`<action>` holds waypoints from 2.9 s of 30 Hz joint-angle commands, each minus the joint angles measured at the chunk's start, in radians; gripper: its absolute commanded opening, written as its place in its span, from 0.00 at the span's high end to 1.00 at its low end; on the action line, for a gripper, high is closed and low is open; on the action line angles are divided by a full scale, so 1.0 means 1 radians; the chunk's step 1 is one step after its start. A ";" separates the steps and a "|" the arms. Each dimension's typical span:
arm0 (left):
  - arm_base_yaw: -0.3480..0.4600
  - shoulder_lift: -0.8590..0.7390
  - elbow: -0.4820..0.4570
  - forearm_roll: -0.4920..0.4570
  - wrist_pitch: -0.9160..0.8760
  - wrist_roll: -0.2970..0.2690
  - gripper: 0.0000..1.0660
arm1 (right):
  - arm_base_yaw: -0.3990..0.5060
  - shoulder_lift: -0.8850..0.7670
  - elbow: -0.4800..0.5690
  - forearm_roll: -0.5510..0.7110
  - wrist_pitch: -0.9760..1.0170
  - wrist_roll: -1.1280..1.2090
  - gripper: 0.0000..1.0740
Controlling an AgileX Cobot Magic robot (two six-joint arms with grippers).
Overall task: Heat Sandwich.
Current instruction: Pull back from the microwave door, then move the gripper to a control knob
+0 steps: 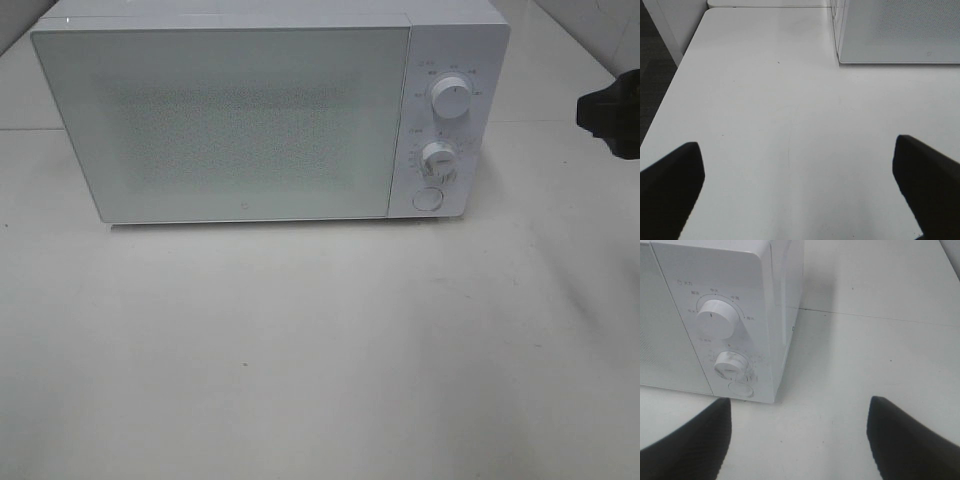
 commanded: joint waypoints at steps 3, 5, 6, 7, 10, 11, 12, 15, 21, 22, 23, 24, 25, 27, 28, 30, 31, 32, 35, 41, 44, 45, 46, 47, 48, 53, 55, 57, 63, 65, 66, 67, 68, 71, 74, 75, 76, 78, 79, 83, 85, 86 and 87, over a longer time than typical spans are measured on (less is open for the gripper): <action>0.004 -0.028 0.005 -0.009 -0.008 -0.004 0.08 | 0.020 0.059 -0.002 -0.001 -0.102 0.009 0.33; 0.004 -0.028 0.005 -0.009 -0.008 -0.004 0.08 | 0.054 0.097 0.004 -0.002 -0.167 -0.017 0.33; 0.004 -0.028 0.005 -0.009 -0.008 -0.004 0.08 | 0.065 0.111 0.013 -0.001 -0.203 -0.034 0.33; 0.004 -0.028 0.005 -0.009 -0.008 -0.004 0.08 | 0.074 0.126 0.023 -0.001 -0.233 -0.050 0.33; 0.004 -0.028 0.005 -0.009 -0.008 -0.004 0.08 | 0.098 0.162 0.063 0.060 -0.345 -0.112 0.33; 0.004 -0.028 0.005 -0.009 -0.008 -0.004 0.08 | 0.109 0.172 0.078 0.102 -0.379 -0.131 0.33; 0.004 -0.028 0.005 -0.009 -0.008 -0.004 0.08 | 0.118 0.181 0.091 0.141 -0.406 -0.147 0.33; 0.004 -0.028 0.005 -0.009 -0.008 -0.004 0.08 | 0.163 0.208 0.141 0.278 -0.526 -0.215 0.33; 0.004 -0.028 0.005 -0.009 -0.008 -0.004 0.08 | 0.282 0.275 0.219 0.510 -0.766 -0.357 0.33; 0.004 -0.028 0.005 -0.009 -0.008 -0.004 0.08 | 0.300 0.290 0.226 0.531 -0.800 -0.369 0.33; 0.004 -0.028 0.005 -0.009 -0.008 -0.004 0.08 | 0.348 0.318 0.240 0.578 -0.873 -0.388 0.33; 0.004 -0.028 0.005 -0.009 -0.008 -0.004 0.08 | 0.348 0.318 0.240 0.578 -0.873 -0.388 0.33; 0.004 -0.028 0.005 -0.009 -0.008 -0.004 0.08 | 0.365 0.329 0.243 0.598 -0.898 -0.394 0.33; 0.004 -0.028 0.005 -0.009 -0.008 -0.004 0.08 | 0.404 0.352 0.243 0.658 -0.929 -0.396 0.33; 0.004 -0.028 0.005 -0.009 -0.008 -0.004 0.08 | 0.447 0.381 0.243 0.721 -0.977 -0.396 0.33; 0.004 -0.028 0.005 -0.009 -0.008 -0.004 0.08 | 0.463 0.392 0.243 0.748 -0.999 -0.396 0.33; 0.004 -0.028 0.005 -0.009 -0.008 -0.004 0.08 | 0.484 0.407 0.243 0.783 -1.029 -0.396 0.33; 0.004 -0.028 0.005 -0.009 -0.008 -0.004 0.08 | 0.523 0.433 0.243 0.843 -1.080 -0.396 0.33; 0.004 -0.028 0.005 -0.009 -0.008 -0.004 0.08 | 0.555 0.454 0.243 0.894 -1.124 -0.396 0.33; 0.004 -0.028 0.005 -0.009 -0.008 -0.004 0.08 | 0.648 0.527 0.242 0.977 -1.203 -0.396 0.33; 0.004 -0.028 0.005 -0.009 -0.008 -0.004 0.08 | 0.677 0.560 0.241 1.018 -1.229 -0.396 0.33; 0.004 -0.028 0.005 -0.009 -0.008 -0.004 0.08 | 0.686 0.572 0.241 1.032 -1.236 -0.396 0.33; 0.004 -0.028 0.005 -0.009 -0.008 -0.004 0.08 | 0.692 0.582 0.241 1.042 -1.241 -0.396 0.33; 0.004 -0.028 0.005 -0.009 -0.008 -0.004 0.08 | 0.701 0.598 0.241 1.054 -1.246 -0.395 0.33; 0.004 -0.028 0.005 -0.009 -0.008 -0.004 0.08 | 0.706 0.602 0.241 1.059 -1.249 -0.395 0.33; 0.004 -0.028 0.005 -0.009 -0.008 -0.004 0.08 | 0.706 0.610 0.241 1.065 -1.251 -0.395 0.33; 0.004 -0.028 0.005 -0.009 -0.008 -0.004 0.08 | 0.706 0.610 0.241 1.066 -1.252 -0.395 0.33; 0.004 -0.028 0.005 -0.009 -0.008 -0.004 0.08 | 0.706 0.610 0.241 1.066 -1.252 -0.395 0.33; 0.004 -0.028 0.005 -0.009 -0.008 -0.004 0.08 | 0.706 0.610 0.241 1.065 -1.245 -0.371 0.33; 0.004 -0.028 0.005 -0.009 -0.008 -0.004 0.08 | 0.706 0.610 0.241 1.065 -1.244 -0.364 0.33; 0.004 -0.028 0.005 -0.009 -0.008 -0.004 0.08 | 0.704 0.610 0.241 1.065 -1.244 -0.354 0.33; 0.004 -0.028 0.005 -0.009 -0.008 -0.004 0.08 | 0.702 0.617 0.234 1.067 -1.244 -0.338 0.33; 0.004 -0.028 0.005 -0.009 -0.008 -0.004 0.08 | 0.702 0.625 0.227 1.067 -1.247 -0.336 0.33; 0.004 -0.028 0.005 -0.009 -0.008 -0.004 0.08 | 0.702 0.662 0.206 1.062 -1.249 -0.335 0.33; 0.004 -0.028 0.005 -0.009 -0.008 -0.004 0.08 | 0.702 0.691 0.190 1.061 -1.248 -0.335 0.33; 0.004 -0.028 0.005 -0.009 -0.008 -0.004 0.08 | 0.702 0.701 0.181 1.057 -1.248 -0.335 0.33; 0.004 -0.028 0.005 -0.009 -0.008 -0.004 0.08 | 0.697 0.724 0.165 1.044 -1.248 -0.335 0.33; 0.004 -0.028 0.005 -0.009 -0.008 -0.004 0.08 | 0.674 0.746 0.145 1.007 -1.238 -0.335 0.33; 0.004 -0.028 0.005 -0.009 -0.008 -0.004 0.08 | 0.665 0.753 0.135 0.990 -1.232 -0.335 0.33; 0.004 -0.028 0.005 -0.009 -0.008 -0.004 0.08 | 0.617 0.764 0.099 0.935 -1.213 -0.335 0.33; 0.004 -0.028 0.005 -0.009 -0.008 -0.004 0.08 | 0.598 0.764 0.088 0.917 -1.213 -0.335 0.33; 0.004 -0.028 0.005 -0.009 -0.008 -0.004 0.08 | 0.588 0.764 0.083 0.906 -1.213 -0.335 0.33; 0.004 -0.028 0.005 -0.009 -0.008 -0.004 0.08 | 0.577 0.764 0.077 0.898 -1.213 -0.335 0.33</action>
